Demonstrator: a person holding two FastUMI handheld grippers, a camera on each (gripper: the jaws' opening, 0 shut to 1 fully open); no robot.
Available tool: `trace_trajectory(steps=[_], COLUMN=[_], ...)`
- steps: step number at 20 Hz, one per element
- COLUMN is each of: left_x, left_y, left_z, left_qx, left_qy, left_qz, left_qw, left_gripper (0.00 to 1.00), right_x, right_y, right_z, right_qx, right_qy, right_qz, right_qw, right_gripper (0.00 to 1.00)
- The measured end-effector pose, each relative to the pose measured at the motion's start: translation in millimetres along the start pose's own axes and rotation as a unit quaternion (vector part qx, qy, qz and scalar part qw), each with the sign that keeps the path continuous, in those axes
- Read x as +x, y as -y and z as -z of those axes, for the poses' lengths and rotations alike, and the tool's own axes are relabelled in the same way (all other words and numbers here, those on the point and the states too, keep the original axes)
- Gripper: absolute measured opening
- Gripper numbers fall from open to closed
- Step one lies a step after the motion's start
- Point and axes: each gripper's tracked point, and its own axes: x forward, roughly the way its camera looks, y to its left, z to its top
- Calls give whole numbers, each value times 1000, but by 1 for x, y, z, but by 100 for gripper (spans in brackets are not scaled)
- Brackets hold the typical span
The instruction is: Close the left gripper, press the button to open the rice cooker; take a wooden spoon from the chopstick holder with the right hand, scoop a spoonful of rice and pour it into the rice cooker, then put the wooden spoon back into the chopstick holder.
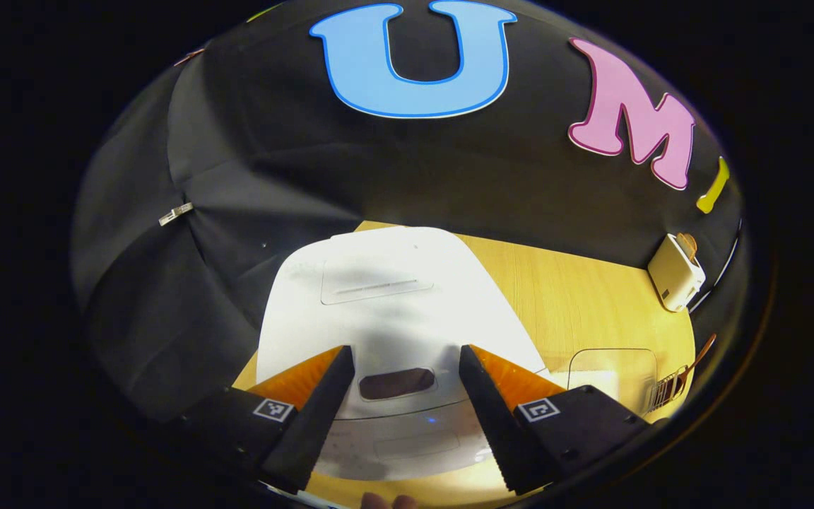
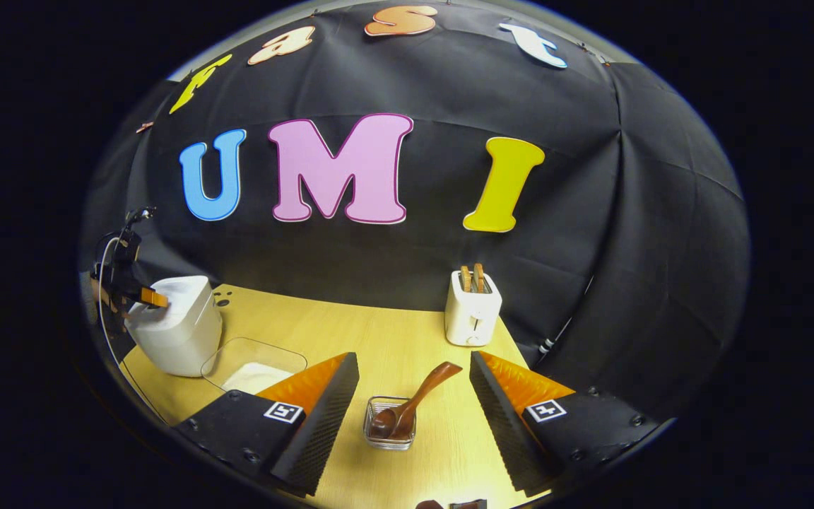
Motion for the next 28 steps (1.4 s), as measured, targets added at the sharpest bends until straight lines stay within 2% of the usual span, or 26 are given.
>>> trace_trajectory(steps=[4,7,10,14,17,22,28], left_x=[-4,-19,-36,-53,-76,-119,-152], left_y=[1,9,0,-13,-13,4,19], left_z=[-5,-28,-54,-70,-85,-103,-107], left_qx=[-5,-27,-36,-60,-63,-50,-13], left_qy=[21,82,136,171,219,291,324], left_qz=[7,48,52,58,84,154,209], left_qw=[1000,995,989,982,970,943,922], left_gripper=[99,96,96,95,95,94,94], right_x=[-5,-10,-11,-12,-13,-10,-6], right_y=[-4,-4,-12,-28,-47,-85,-128], right_z=[-2,-14,-27,-36,-46,-72,-99], right_qx=[-2,4,9,8,-1,-12,-9], right_qy=[1,11,23,29,37,56,80], right_qz=[-2,2,-2,-9,-19,-40,-56], right_qw=[1000,1000,1000,999,999,998,995], right_gripper=[98,98,98,98,98,98,98])
